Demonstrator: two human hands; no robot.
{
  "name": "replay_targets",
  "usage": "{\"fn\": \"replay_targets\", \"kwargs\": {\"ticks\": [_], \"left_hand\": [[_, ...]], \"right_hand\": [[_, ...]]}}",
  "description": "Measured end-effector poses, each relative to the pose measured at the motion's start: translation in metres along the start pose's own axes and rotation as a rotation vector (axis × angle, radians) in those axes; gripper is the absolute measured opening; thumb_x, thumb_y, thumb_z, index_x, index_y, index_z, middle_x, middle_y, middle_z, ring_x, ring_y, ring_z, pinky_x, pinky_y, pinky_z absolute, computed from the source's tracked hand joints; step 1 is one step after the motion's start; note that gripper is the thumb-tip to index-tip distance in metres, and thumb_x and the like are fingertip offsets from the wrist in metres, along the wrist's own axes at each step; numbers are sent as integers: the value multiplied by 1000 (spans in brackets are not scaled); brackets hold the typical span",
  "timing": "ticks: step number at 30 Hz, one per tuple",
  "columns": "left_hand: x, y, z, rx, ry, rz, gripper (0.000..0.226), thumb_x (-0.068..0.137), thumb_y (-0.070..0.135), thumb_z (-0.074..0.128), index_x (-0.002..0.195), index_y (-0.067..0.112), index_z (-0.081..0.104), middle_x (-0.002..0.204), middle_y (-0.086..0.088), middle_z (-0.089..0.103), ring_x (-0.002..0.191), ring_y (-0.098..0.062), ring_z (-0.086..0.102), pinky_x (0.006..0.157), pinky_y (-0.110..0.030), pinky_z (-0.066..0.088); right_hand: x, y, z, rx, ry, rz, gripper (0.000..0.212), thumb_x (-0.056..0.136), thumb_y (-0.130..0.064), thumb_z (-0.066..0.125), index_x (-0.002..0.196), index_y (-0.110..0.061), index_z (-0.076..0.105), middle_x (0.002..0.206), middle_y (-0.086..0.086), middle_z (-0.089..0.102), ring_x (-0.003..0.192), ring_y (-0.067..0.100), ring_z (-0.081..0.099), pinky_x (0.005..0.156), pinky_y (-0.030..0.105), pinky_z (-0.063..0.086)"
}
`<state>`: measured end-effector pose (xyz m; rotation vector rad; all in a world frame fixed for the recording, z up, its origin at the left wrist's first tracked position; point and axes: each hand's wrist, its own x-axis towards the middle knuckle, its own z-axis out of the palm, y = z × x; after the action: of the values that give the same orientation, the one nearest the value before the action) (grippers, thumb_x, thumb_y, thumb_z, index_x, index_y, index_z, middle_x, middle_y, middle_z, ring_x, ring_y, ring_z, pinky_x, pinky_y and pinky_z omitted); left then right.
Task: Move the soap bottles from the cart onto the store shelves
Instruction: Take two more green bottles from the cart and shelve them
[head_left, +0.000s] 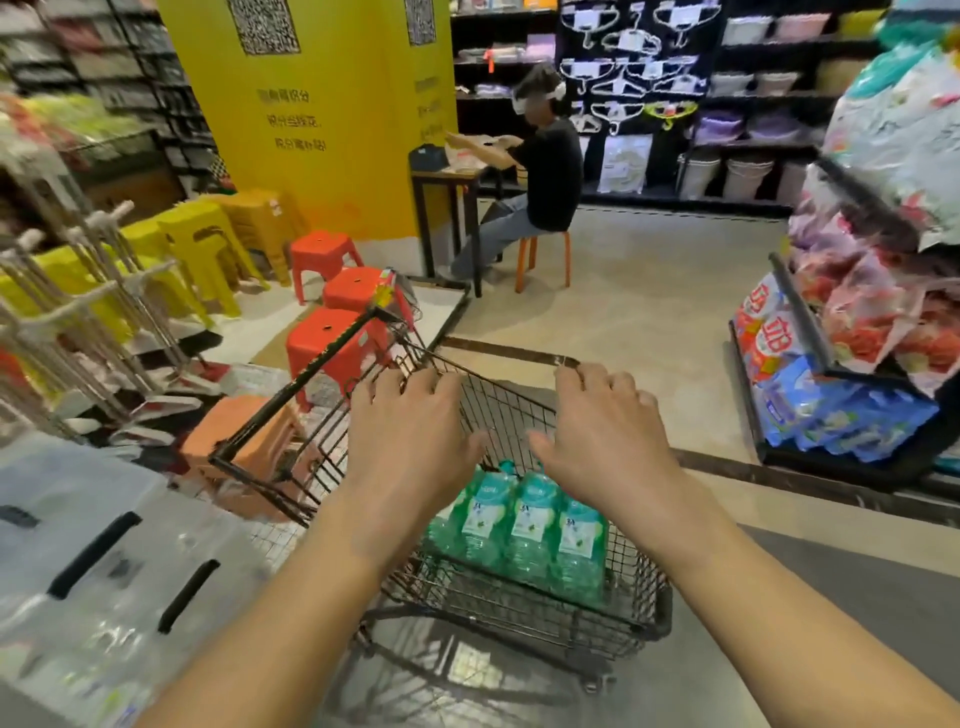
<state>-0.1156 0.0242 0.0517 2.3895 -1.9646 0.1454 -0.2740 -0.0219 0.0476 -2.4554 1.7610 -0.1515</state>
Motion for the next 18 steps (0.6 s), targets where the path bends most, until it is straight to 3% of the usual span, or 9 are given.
{"fn": "replay_targets", "kwargs": {"ticks": [9, 18], "left_hand": [[102, -45, 51, -41, -105, 22, 66, 99, 61, 50, 152, 23, 43, 157, -4, 47, 146, -33, 37, 120, -52, 26], [193, -50, 114, -59, -227, 262, 62, 100, 58, 47, 150, 21, 46, 152, -3, 51, 140, -31, 43, 115, -48, 32]], "right_hand": [[102, -26, 42, -55, -79, 59, 62, 98, -53, 52, 143, -13, 42, 141, 12, 49, 129, 36, 45, 104, 49, 40], [160, -22, 92, -77, -194, 296, 62, 98, -52, 51, 144, -14, 39, 146, 12, 44, 133, 37, 42, 108, 49, 38]]}}
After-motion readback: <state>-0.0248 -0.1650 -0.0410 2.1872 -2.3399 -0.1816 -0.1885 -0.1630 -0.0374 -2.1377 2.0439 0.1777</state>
